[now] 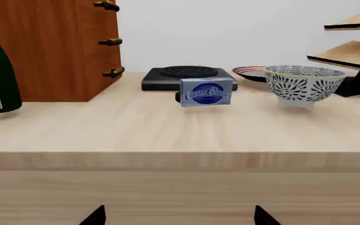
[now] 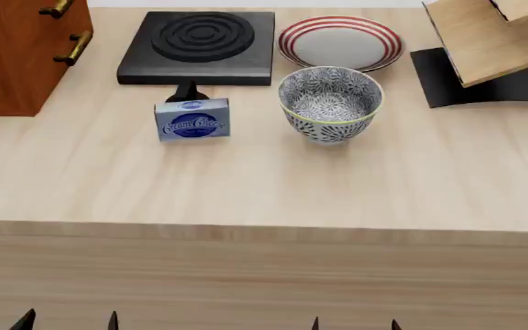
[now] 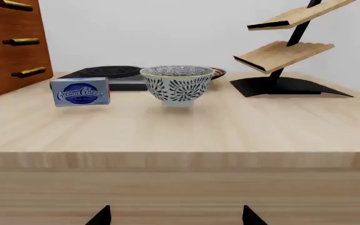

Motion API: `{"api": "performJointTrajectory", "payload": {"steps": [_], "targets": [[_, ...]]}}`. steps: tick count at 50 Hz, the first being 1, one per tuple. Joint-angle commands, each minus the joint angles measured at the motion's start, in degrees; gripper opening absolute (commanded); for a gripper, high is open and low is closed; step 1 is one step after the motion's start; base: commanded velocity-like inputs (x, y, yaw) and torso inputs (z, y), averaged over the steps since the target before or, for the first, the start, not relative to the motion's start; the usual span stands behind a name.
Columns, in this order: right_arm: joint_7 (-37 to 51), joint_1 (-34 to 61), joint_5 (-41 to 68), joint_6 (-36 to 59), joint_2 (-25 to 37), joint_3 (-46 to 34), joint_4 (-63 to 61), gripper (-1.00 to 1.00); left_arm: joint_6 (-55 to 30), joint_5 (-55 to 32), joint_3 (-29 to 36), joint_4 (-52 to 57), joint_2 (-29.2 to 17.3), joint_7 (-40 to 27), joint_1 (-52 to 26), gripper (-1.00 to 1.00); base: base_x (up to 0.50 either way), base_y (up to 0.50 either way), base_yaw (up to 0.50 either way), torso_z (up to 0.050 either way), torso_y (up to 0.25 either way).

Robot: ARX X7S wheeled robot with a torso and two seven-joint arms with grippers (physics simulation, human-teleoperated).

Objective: Pick up the cream cheese and put it in the bowl.

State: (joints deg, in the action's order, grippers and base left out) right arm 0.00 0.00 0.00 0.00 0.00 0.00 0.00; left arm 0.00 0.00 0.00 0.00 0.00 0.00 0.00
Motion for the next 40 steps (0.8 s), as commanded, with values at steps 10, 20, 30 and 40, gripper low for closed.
{"api": "performJointTrajectory", "payload": {"steps": [10, 20, 30, 40], "targets": [[4.79, -0.09, 3.88, 0.31, 3.97, -4.89, -0.8, 1.0, -2.56, -5.93, 3.06, 5.54, -4.9, -3.83, 0.14, 1.0, 0.0, 0.0, 0.0, 0.017, 0.0], [5.83, 0.21, 4.67, 0.42, 4.52, -5.51, -0.25, 1.0, -1.05, -5.8, 4.18, 4.33, -5.4, -4.6, 0.06, 1.0, 0.0, 0.0, 0.0, 0.05, 0.0], [6.26, 0.28, 5.92, -0.47, 5.09, -5.86, -0.16, 1.0, 0.23, -5.41, 4.97, 3.79, -6.04, -5.95, 0.11, 1.0, 0.0, 0.0, 0.0, 0.05, 0.0], [6.71, 0.61, 7.32, -1.59, 5.51, -6.35, 0.74, 1.0, 0.34, -5.96, 5.84, 3.71, -6.71, -6.25, 0.21, 1.0, 0.0, 0.0, 0.0, 0.05, 0.0]]}}
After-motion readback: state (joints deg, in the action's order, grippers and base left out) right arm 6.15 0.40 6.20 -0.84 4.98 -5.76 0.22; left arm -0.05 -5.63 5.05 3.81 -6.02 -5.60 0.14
